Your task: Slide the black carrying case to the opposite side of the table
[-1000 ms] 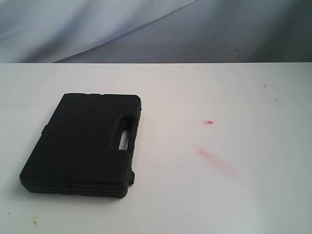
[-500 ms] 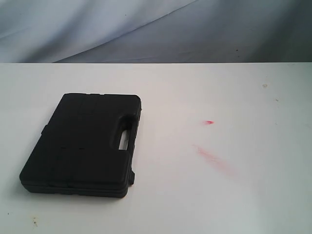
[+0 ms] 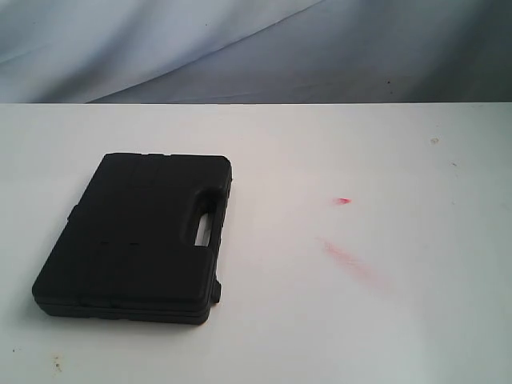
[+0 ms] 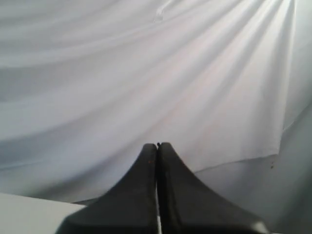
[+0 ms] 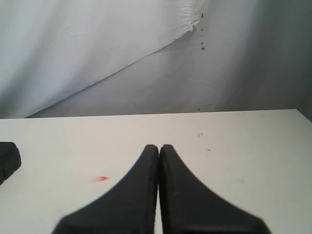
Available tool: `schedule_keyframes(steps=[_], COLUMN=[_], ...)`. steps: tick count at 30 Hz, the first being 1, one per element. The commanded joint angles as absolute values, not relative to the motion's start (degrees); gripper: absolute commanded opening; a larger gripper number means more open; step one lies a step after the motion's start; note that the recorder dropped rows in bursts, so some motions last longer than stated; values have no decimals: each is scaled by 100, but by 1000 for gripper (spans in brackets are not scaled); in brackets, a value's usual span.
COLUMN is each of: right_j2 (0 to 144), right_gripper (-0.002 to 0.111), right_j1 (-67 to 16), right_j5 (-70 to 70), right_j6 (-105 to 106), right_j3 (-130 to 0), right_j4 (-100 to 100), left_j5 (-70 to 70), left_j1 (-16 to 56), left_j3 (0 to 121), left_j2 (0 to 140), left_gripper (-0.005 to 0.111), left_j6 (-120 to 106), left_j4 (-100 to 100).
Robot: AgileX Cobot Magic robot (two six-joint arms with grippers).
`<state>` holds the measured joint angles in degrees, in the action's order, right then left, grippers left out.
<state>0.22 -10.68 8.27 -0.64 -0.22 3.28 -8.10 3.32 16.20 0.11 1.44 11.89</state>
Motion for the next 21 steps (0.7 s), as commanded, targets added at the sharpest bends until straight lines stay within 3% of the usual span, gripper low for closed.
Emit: schedule_keyframes(steps=[1, 6, 11, 21], right_j2=[0, 0, 0, 0], right_gripper=[0, 0, 0, 0], right_j1=[-1030, -1030, -1030, -1030], right_j5=[765, 765, 765, 765], right_j6=[-45, -45, -45, -45], right_j3=[0, 0, 0, 0], right_j4=[268, 268, 268, 268], left_j5=[-736, -821, -1796, -3110], left_j1=[362, 362, 362, 470], left_j3=[1892, 2096, 2499, 3388], left_j2=[0, 0, 162, 2071], left_gripper=[0, 0, 0, 0], left_j6=[207, 103, 103, -327], left_j4=[1780, 1840, 1840, 1903])
